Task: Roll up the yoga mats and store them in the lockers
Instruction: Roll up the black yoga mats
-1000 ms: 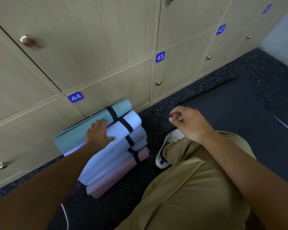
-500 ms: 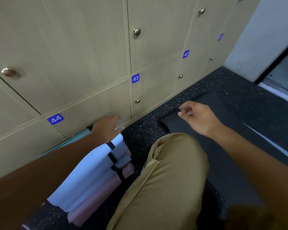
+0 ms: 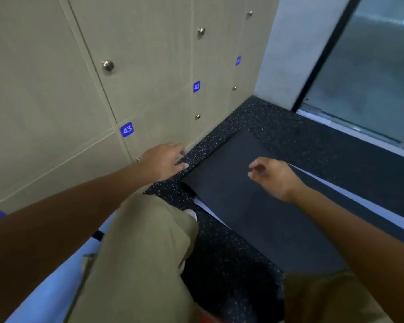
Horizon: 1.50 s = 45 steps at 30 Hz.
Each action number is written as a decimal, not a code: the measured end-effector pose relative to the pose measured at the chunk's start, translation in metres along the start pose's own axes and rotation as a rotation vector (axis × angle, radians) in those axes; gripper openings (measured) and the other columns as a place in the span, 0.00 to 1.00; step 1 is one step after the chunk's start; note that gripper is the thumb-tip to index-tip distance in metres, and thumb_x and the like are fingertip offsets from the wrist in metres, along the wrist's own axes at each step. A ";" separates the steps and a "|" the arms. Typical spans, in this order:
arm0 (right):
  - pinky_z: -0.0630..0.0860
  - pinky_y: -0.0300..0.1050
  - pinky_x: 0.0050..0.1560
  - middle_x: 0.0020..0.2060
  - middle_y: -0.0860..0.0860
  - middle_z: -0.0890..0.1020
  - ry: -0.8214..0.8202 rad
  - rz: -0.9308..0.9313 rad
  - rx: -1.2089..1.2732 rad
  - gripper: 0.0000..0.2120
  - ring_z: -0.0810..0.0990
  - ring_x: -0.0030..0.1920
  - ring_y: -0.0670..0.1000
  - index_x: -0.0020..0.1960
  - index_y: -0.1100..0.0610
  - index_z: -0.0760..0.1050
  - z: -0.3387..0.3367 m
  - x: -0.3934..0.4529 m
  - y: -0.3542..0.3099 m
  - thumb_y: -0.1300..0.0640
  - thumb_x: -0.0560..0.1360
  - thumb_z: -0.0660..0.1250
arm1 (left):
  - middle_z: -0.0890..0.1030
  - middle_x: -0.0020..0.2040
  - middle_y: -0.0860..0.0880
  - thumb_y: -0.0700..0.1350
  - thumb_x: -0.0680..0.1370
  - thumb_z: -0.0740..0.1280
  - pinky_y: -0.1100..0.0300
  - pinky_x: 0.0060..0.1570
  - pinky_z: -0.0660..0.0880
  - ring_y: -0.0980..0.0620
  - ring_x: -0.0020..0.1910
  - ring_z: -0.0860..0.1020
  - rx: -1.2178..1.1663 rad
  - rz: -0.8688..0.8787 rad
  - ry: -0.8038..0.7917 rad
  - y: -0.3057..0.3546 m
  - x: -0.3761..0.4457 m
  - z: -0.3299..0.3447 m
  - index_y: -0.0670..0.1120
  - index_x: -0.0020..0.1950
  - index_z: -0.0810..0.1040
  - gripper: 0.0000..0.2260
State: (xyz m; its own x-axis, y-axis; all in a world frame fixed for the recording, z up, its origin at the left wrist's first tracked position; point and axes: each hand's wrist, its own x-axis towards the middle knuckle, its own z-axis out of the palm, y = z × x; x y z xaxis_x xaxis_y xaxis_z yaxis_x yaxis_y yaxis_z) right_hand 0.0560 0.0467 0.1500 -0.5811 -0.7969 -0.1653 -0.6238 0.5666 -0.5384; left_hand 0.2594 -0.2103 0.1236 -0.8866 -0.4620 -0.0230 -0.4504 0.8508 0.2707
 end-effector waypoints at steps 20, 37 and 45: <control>0.76 0.49 0.55 0.64 0.55 0.78 -0.298 0.537 -0.077 0.16 0.78 0.58 0.57 0.70 0.55 0.73 0.109 0.004 0.304 0.52 0.84 0.64 | 0.61 0.78 0.50 0.61 0.79 0.67 0.50 0.68 0.70 0.45 0.73 0.65 0.246 0.320 -0.739 0.090 0.129 0.314 0.54 0.73 0.72 0.24; 0.76 0.46 0.55 0.56 0.49 0.79 -0.324 0.631 0.125 0.15 0.79 0.51 0.52 0.66 0.52 0.76 0.199 0.057 0.332 0.51 0.81 0.66 | 0.31 0.82 0.46 0.67 0.80 0.60 0.39 0.78 0.45 0.37 0.80 0.34 0.577 0.257 -0.891 0.010 0.142 0.414 0.52 0.84 0.50 0.38; 0.76 0.48 0.60 0.60 0.53 0.80 -0.305 0.634 0.145 0.14 0.79 0.58 0.55 0.65 0.53 0.77 0.202 0.058 0.326 0.50 0.81 0.67 | 0.32 0.82 0.47 0.65 0.82 0.58 0.41 0.78 0.47 0.39 0.81 0.35 0.623 0.324 -0.859 -0.006 0.140 0.411 0.52 0.82 0.58 0.32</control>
State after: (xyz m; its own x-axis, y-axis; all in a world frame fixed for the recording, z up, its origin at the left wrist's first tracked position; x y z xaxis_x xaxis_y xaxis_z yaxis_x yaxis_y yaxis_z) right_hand -0.0754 0.1431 -0.2021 -0.6235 -0.3584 -0.6948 -0.1264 0.9233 -0.3628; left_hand 0.0943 -0.1770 -0.2767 -0.6419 -0.0733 -0.7633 0.0551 0.9885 -0.1412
